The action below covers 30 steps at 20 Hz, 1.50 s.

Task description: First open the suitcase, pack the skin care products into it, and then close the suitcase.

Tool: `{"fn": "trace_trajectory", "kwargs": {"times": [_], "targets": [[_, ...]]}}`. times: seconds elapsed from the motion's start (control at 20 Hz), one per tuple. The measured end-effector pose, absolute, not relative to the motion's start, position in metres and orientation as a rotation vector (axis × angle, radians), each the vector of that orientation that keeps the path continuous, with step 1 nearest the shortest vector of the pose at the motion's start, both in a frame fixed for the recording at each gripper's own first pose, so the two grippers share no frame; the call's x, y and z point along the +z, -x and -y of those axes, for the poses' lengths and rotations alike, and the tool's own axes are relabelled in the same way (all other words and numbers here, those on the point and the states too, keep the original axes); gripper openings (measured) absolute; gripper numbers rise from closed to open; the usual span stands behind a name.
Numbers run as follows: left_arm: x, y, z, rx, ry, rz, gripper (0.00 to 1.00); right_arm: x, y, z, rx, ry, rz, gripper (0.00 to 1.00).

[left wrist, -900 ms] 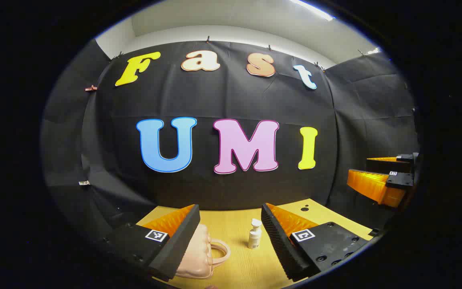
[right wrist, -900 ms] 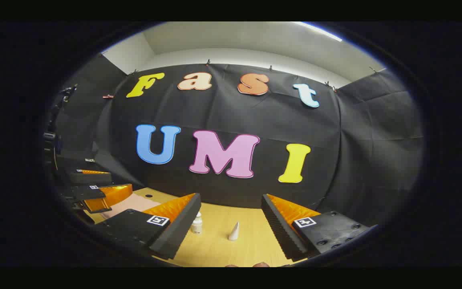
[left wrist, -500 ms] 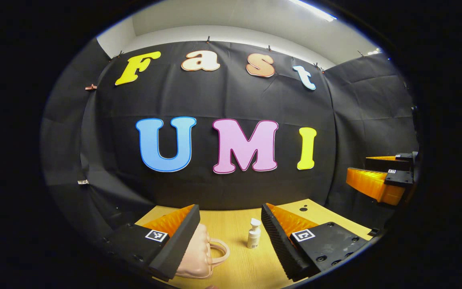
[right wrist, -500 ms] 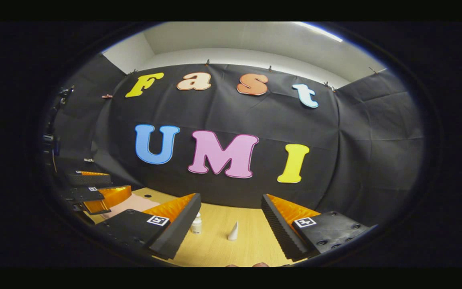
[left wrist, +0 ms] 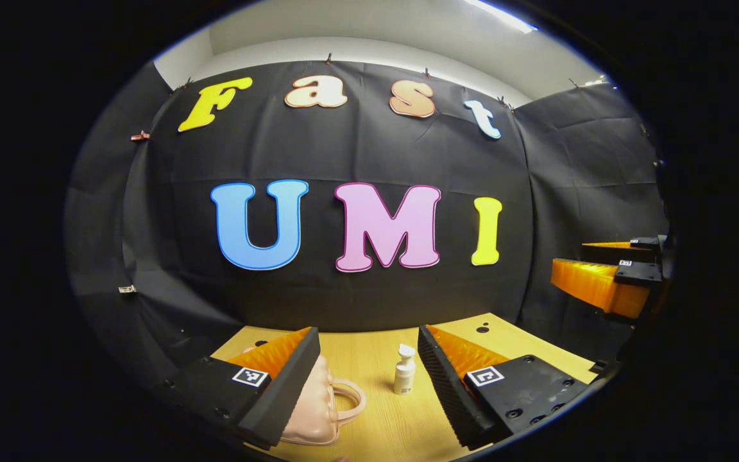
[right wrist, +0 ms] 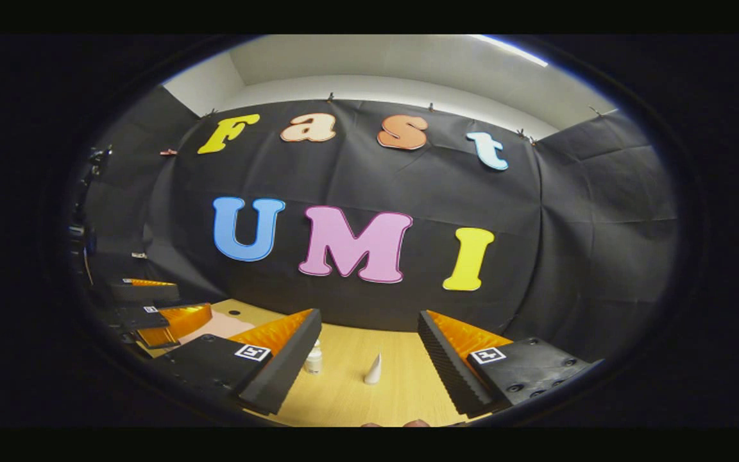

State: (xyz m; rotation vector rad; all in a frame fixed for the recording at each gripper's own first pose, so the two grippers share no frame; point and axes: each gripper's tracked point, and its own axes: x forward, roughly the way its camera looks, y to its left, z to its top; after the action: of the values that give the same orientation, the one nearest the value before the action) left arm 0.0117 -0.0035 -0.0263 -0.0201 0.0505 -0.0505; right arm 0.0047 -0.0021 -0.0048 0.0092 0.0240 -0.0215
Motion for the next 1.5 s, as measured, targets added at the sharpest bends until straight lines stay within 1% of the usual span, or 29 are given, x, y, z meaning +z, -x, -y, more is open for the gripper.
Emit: {"fn": "trace_trajectory", "kwargs": {"times": [0.15,0.3,0.4,0.5,0.65,0.7,0.8,0.9,1.05,1.1,1.15,1.2,1.25,1.4,1.5], "targets": [[-0.048,-0.021,0.012,-0.091,0.104,-0.112,0.97,-0.004,-0.006,0.001,-0.018,-0.007,-0.015,0.96],[-0.079,-0.043,0.018,-0.110,0.153,-0.198,0.97,-0.012,-0.015,-0.002,0.019,0.004,-0.023,0.96],[-0.110,-0.062,0.026,-0.115,0.203,-0.288,0.97,-0.016,-0.025,-0.002,0.038,-0.004,-0.028,0.96],[-0.142,-0.085,0.024,-0.076,0.260,-0.375,0.97,-0.020,-0.038,0.004,0.054,-0.025,-0.029,0.96],[-0.201,-0.111,0.009,0.029,0.265,-0.526,0.98,-0.033,-0.055,0.021,0.059,-0.017,-0.038,0.96],[-0.219,-0.117,0.006,0.047,0.267,-0.570,0.96,-0.039,-0.063,0.027,0.064,-0.017,-0.044,0.96],[-0.241,-0.134,0.009,0.062,0.285,-0.612,0.95,-0.055,-0.076,0.034,0.084,-0.018,-0.060,0.96],[-0.264,-0.145,0.003,0.108,0.285,-0.674,0.95,-0.071,-0.088,0.041,0.102,-0.030,-0.078,0.96],[-0.294,-0.158,0.001,0.144,0.302,-0.751,0.95,-0.103,-0.105,0.053,0.115,-0.071,-0.143,0.96],[-0.300,-0.160,0.003,0.136,0.313,-0.769,0.93,-0.110,-0.109,0.058,0.111,-0.083,-0.156,0.96],[-0.303,-0.162,0.001,0.133,0.309,-0.779,0.86,-0.120,-0.113,0.063,0.106,-0.090,-0.174,0.96],[-0.308,-0.166,0.001,0.131,0.300,-0.783,0.83,-0.129,-0.116,0.066,0.106,-0.099,-0.192,0.97],[-0.308,-0.170,0.000,0.140,0.287,-0.781,0.74,-0.138,-0.117,0.068,0.105,-0.107,-0.210,0.96],[-0.314,-0.171,-0.004,0.166,0.263,-0.808,0.71,-0.154,-0.124,0.071,0.111,-0.124,-0.246,0.97],[-0.321,-0.171,-0.006,0.179,0.243,-0.836,0.63,-0.155,-0.127,0.073,0.109,-0.119,-0.246,0.97]]}}
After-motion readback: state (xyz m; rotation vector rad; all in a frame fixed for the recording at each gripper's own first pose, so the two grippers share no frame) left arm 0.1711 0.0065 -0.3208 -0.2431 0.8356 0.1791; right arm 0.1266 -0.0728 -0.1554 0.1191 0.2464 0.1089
